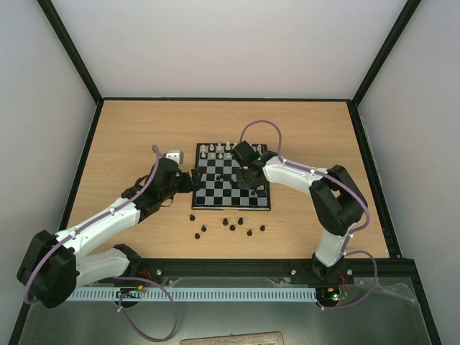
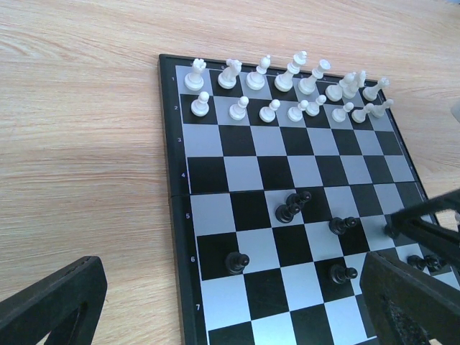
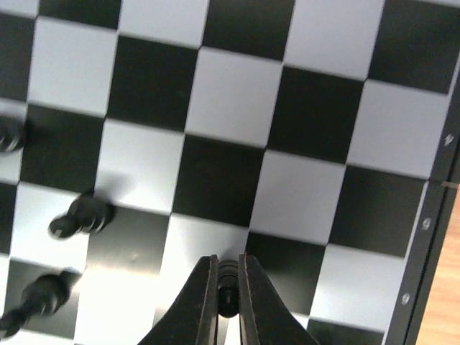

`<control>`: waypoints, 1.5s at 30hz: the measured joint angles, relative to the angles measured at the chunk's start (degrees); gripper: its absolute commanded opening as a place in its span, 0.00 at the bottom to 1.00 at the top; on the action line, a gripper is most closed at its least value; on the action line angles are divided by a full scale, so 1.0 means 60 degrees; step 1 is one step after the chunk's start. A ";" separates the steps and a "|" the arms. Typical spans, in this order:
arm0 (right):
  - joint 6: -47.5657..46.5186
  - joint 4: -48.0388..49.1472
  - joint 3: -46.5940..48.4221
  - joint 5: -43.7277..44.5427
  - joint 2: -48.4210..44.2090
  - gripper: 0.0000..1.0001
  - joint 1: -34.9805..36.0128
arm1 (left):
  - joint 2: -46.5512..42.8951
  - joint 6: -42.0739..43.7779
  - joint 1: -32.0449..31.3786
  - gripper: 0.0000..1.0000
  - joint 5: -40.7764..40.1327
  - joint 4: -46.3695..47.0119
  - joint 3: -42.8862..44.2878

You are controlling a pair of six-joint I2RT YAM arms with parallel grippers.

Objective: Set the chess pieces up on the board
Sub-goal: Pick up the chess piece from the chessboard, then place the chess piece on the chessboard, then pick up the chess piece from the chessboard.

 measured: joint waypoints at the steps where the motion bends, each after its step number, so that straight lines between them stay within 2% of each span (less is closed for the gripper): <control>1: 0.0004 -0.0015 -0.0120 -0.0015 -0.0124 0.02 0.0095 | 0.0007 0.0000 -0.0004 0.99 0.0000 0.0000 0.0000; 15: 0.0138 -0.0033 -0.0616 -0.0146 -0.0466 0.04 0.0834 | 0.0113 0.0000 -0.0033 0.99 -0.0036 0.0000 0.0000; 21: 0.0237 -0.0033 -0.0634 -0.0109 -0.0466 0.09 0.0834 | 0.0113 0.0000 -0.0033 1.00 -0.0040 0.0000 0.0000; 26: 0.0280 -0.0055 -0.0637 -0.0084 -0.0466 0.20 0.0834 | 0.0113 0.0000 -0.0033 1.00 -0.0040 0.0000 0.0000; 31: 0.0270 -0.0124 -0.0594 -0.0062 -0.0466 0.23 0.0834 | 0.0113 0.0000 -0.0033 0.99 -0.0040 0.0000 0.0000; 39: 0.0142 -0.0353 0.0510 0.0073 -0.0423 0.27 0.0834 | 0.0113 0.0000 -0.0033 1.00 -0.0073 0.0000 0.0000; 45: -0.0004 -0.0342 0.1464 0.0033 0.0361 0.27 0.0834 | 0.0157 0.0000 -0.0033 0.99 -0.0091 0.0000 0.0000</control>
